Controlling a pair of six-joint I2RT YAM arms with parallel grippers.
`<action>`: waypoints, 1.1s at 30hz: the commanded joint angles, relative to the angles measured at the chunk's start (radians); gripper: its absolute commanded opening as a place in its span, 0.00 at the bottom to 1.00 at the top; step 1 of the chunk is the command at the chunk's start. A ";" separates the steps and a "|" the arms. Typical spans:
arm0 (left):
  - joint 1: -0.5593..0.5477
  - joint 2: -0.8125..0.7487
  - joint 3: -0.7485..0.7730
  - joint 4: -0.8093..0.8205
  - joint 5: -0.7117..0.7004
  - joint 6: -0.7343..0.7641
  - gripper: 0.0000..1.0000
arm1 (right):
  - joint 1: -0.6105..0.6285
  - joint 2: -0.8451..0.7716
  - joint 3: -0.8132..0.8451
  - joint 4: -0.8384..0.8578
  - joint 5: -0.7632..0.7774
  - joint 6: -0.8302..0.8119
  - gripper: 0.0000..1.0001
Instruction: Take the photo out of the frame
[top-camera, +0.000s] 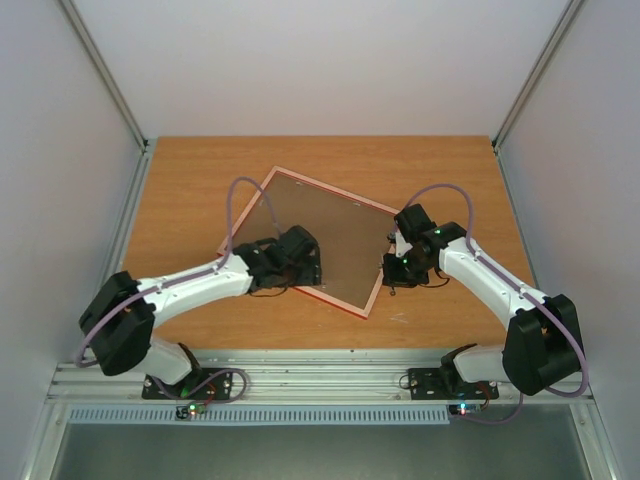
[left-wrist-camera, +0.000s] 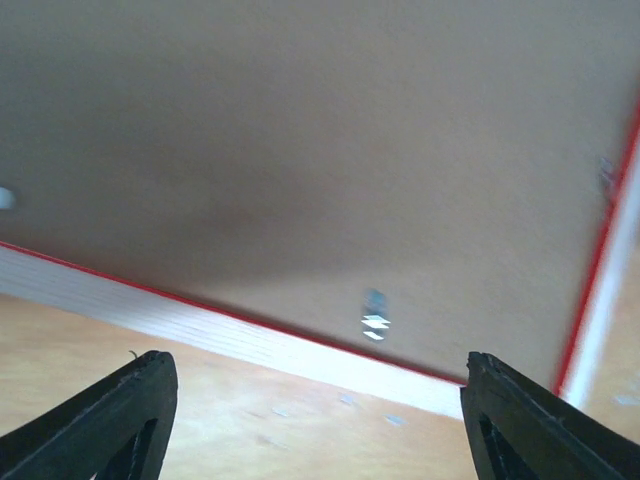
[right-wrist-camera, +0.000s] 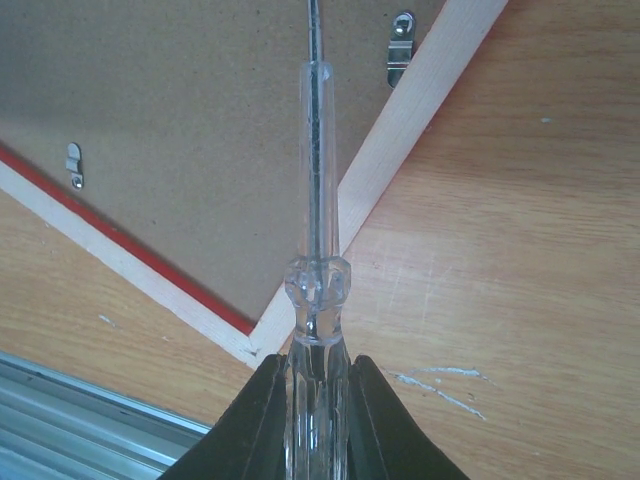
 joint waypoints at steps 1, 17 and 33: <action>0.114 -0.055 0.013 -0.141 -0.159 0.217 0.80 | 0.008 -0.021 0.026 -0.017 0.021 0.004 0.01; 0.558 0.211 0.210 -0.086 -0.074 0.532 0.81 | 0.008 -0.027 0.028 -0.037 0.010 0.002 0.01; 0.724 0.491 0.434 -0.097 0.155 0.576 0.71 | 0.008 -0.020 0.030 -0.049 0.005 -0.007 0.01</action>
